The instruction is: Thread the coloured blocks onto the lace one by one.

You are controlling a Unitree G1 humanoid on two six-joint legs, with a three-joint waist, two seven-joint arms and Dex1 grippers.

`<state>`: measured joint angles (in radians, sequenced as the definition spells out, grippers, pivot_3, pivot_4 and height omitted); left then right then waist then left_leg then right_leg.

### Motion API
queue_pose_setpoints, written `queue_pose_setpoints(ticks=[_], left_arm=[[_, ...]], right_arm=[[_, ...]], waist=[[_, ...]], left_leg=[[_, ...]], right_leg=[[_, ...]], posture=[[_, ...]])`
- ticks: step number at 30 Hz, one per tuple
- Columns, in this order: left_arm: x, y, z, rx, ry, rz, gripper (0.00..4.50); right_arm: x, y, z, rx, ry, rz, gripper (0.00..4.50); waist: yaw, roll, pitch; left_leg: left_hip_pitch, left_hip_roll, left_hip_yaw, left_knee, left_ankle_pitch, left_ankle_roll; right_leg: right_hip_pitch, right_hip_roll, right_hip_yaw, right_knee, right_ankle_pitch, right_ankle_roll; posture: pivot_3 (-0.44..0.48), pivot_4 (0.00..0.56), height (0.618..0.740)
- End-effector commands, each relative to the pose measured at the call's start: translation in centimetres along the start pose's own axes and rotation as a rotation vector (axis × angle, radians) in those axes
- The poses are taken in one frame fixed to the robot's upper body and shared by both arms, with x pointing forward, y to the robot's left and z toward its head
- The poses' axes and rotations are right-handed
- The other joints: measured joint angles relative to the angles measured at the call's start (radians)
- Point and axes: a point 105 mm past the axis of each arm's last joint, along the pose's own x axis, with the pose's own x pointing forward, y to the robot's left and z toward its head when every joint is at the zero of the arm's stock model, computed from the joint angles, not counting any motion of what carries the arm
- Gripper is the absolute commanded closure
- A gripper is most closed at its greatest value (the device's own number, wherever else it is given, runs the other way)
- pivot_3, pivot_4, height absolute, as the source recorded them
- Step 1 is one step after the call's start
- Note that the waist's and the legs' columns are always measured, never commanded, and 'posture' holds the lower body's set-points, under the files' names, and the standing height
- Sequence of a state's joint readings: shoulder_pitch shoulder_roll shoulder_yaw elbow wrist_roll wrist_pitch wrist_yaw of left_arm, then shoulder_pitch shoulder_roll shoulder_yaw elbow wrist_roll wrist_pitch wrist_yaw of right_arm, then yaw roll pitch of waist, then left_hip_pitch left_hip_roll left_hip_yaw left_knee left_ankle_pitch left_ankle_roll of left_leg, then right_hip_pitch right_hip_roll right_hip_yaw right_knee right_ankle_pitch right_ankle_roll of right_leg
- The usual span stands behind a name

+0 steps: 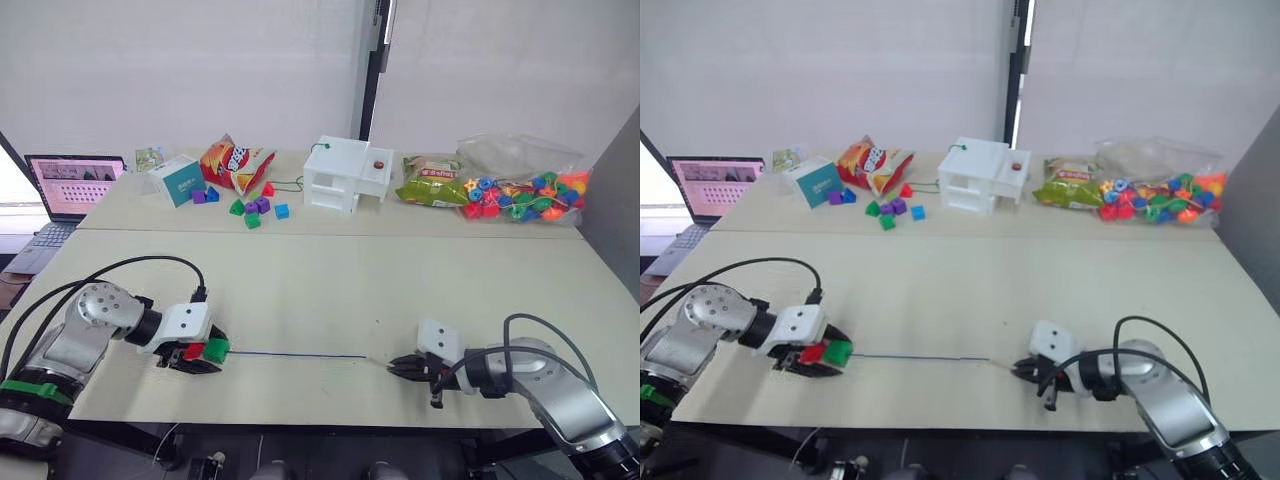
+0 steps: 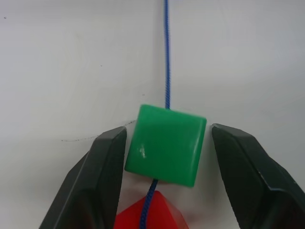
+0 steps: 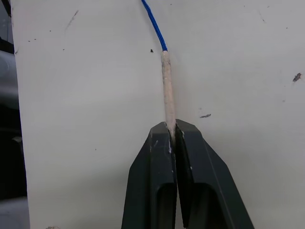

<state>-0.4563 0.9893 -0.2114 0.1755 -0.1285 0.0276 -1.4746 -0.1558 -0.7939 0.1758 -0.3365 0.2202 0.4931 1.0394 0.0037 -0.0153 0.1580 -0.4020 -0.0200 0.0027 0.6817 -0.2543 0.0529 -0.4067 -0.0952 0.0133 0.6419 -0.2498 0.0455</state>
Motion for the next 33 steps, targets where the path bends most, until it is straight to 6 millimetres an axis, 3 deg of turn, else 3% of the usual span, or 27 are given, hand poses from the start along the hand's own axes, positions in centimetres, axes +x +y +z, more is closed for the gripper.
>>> queue_pose_setpoints(ticks=[1, 7, 12, 22, 27, 33], left_arm=[[-1.7, 0.9, 2.0, 0.024, 0.028, 0.037, 1.68], [-3.1, 0.1, 2.4, 0.057, 0.334, -0.023, 1.68], [-2.8, -0.4, 3.0, 0.063, 0.365, -0.068, 1.68], [0.5, 0.3, 0.7, 0.117, 0.458, -0.028, 1.68], [1.8, -0.3, 0.7, 0.07, 0.431, -0.057, 3.17], [2.3, -0.5, 0.9, 0.071, 0.41, -0.062, 3.28]], right_arm=[[0.0, 0.1, 1.3, -0.026, -0.033, 0.008, 4.5], [1.0, 0.6, 2.0, -0.001, -0.079, 0.0, 4.5], [1.4, 0.9, 2.1, 0.007, -0.084, -0.004, 4.5], [1.2, 1.0, 2.2, 0.025, -0.088, -0.034, 4.5], [1.1, 1.1, 2.2, 0.029, -0.083, -0.036, 4.5], [0.8, 1.0, 2.0, 0.028, -0.073, -0.037, 4.5]], waist=[[-0.001, 0.0, 0.0], [-0.004, -0.001, 0.001], [-0.001, -0.002, 0.001], [0.002, -0.002, 0.001], [0.009, -0.002, 0.001], [0.01, 0.0, 0.0]], left_leg=[[0.0, 0.0, 0.0, 0.0, 0.0, 0.0], [-0.002, 0.0, 0.0, 0.0, 0.0, 0.0], [-0.002, 0.0, 0.0, 0.0, 0.0, 0.0], [0.0, 0.001, 0.0, 0.001, 0.0, 0.0], [0.0, 0.0, 0.001, 0.001, 0.0, 0.0], [0.003, 0.0, 0.001, 0.001, 0.0, 0.0]], right_leg=[[0.0, 0.0, 0.0, 0.0, 0.0, 0.0], [-0.002, 0.002, 0.0, 0.0, 0.0, 0.0], [-0.002, 0.002, 0.0, 0.0, 0.0, 0.0], [0.0, 0.002, 0.001, 0.0, 0.0, 0.0], [0.0, 0.001, 0.001, 0.0, 0.0, 0.0], [0.003, 0.001, 0.001, 0.0, 0.0, 0.001]], posture=[[0.0, 0.15, 0.74], [0.0, 0.15, 0.74], [0.0, 0.15, 0.74], [0.0, 0.15, 0.74], [0.0, 0.15, 0.74], [0.0, 0.15, 0.74]])
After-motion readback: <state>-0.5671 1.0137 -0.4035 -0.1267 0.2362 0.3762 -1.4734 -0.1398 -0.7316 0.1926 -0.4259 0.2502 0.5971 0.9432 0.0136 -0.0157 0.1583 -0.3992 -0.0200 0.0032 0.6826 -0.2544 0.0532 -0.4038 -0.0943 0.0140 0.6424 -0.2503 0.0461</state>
